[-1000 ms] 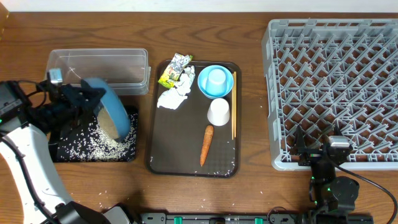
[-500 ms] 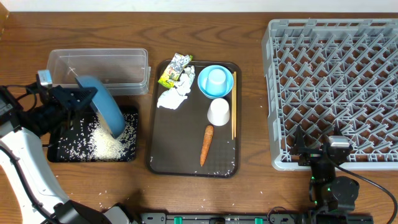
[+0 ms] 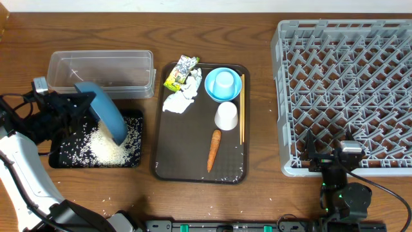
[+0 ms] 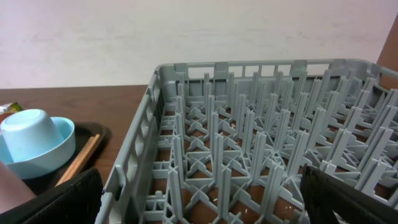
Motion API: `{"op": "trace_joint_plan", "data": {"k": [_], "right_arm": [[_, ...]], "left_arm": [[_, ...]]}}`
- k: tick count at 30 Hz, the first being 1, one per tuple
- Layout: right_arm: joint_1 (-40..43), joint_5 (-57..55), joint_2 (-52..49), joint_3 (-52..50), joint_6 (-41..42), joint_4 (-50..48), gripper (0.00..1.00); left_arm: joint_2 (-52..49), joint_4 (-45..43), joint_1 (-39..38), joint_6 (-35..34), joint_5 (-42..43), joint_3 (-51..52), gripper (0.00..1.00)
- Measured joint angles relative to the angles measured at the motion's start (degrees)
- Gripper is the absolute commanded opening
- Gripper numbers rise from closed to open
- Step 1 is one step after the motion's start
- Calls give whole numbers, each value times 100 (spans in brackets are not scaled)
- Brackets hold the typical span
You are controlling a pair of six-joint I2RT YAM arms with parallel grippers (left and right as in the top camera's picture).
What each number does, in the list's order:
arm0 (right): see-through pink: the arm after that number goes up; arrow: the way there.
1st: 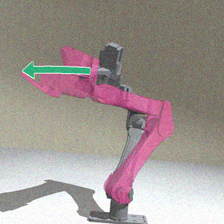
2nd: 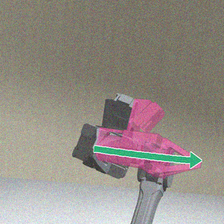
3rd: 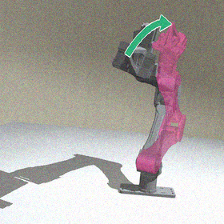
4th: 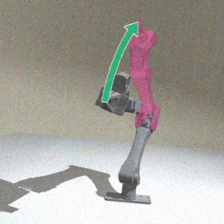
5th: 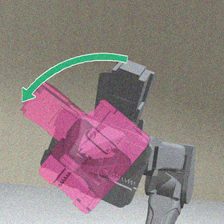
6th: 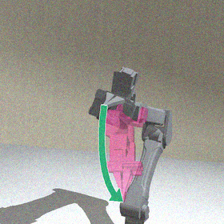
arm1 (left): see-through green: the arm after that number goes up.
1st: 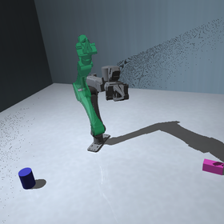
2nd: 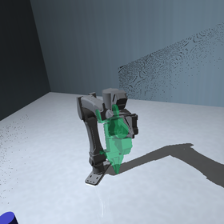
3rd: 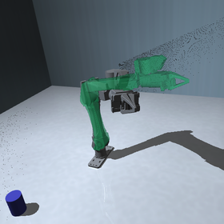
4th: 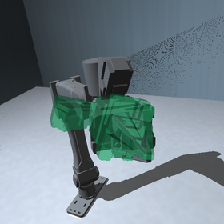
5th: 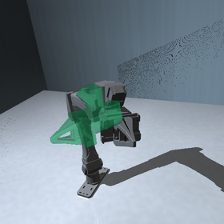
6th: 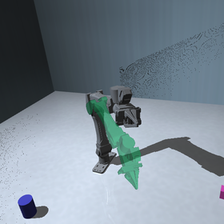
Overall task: Sort waste into correct bins and load items into the dishwasher rack
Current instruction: 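Tilt the blue plate with the left gripper, pouring rice onto black tray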
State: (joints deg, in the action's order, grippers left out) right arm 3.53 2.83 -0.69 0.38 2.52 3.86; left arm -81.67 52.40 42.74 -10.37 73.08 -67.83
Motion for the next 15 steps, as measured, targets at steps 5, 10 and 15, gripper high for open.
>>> {"op": "trace_joint_plan", "data": {"k": [5,10,15], "right_arm": [[0,0,0,0,-2,0,99],[0,0,0,0,-2,0,99],[0,0,0,0,0,0,99]], "left_arm": [[0,409,35,-35,170,0,6],[0,319,76,-52,219,0,6],[-2,153,282,-76,205,0,6]]}}
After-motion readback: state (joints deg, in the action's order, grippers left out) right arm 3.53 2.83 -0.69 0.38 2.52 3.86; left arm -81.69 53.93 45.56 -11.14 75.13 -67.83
